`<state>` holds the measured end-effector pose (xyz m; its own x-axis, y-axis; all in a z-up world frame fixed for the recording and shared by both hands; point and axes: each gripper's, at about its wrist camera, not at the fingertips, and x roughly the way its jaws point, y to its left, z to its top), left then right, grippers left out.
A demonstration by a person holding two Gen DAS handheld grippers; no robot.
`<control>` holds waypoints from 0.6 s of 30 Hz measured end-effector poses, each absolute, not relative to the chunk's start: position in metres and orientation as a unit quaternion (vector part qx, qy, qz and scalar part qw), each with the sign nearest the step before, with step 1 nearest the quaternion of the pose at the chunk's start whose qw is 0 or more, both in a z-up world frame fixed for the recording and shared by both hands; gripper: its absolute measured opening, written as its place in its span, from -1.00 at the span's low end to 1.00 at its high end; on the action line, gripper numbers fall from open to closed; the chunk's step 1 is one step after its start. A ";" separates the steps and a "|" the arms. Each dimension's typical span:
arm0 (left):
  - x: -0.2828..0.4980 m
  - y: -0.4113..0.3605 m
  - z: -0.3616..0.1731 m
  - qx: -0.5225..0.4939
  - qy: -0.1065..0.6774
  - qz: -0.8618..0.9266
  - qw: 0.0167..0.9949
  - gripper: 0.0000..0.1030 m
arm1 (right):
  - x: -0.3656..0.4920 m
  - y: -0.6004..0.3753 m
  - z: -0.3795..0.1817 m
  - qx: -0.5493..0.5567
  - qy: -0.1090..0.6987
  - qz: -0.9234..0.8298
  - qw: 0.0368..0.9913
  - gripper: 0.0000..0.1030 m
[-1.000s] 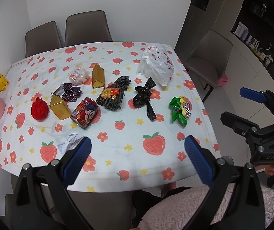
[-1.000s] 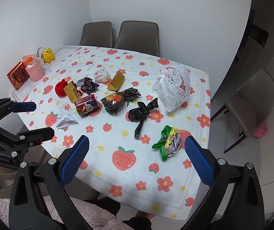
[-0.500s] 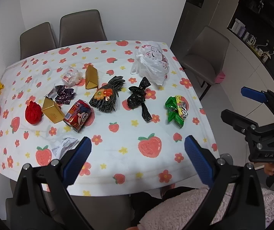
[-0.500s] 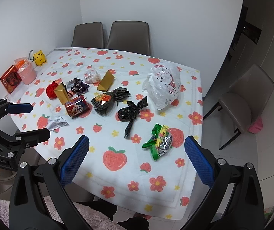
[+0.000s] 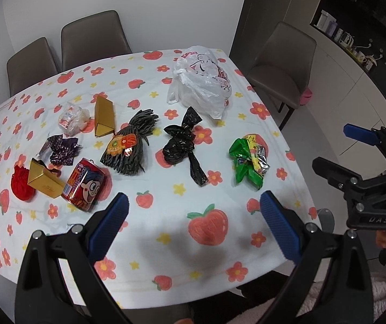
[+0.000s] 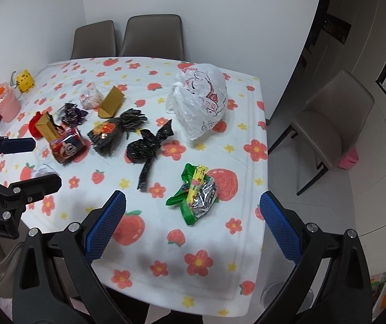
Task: Collect trash
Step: 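Grasp the black plastic bag with the left tool while the right tool grasps the green snack wrapper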
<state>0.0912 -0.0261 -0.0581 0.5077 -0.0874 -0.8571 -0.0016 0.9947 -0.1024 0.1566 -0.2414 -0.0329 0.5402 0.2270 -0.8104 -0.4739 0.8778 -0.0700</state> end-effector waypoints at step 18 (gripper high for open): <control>0.188 -0.033 -0.199 -0.020 0.514 -0.027 0.857 0.89 | 0.222 -0.232 -0.154 -0.151 0.461 0.176 0.856 0.86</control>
<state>0.1877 -0.0327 -0.1986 0.4710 -0.0669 -0.8796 0.0256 0.9977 -0.0622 0.2220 -0.2316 -0.1541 0.5123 0.1631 -0.8432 -0.4413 0.8923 -0.0955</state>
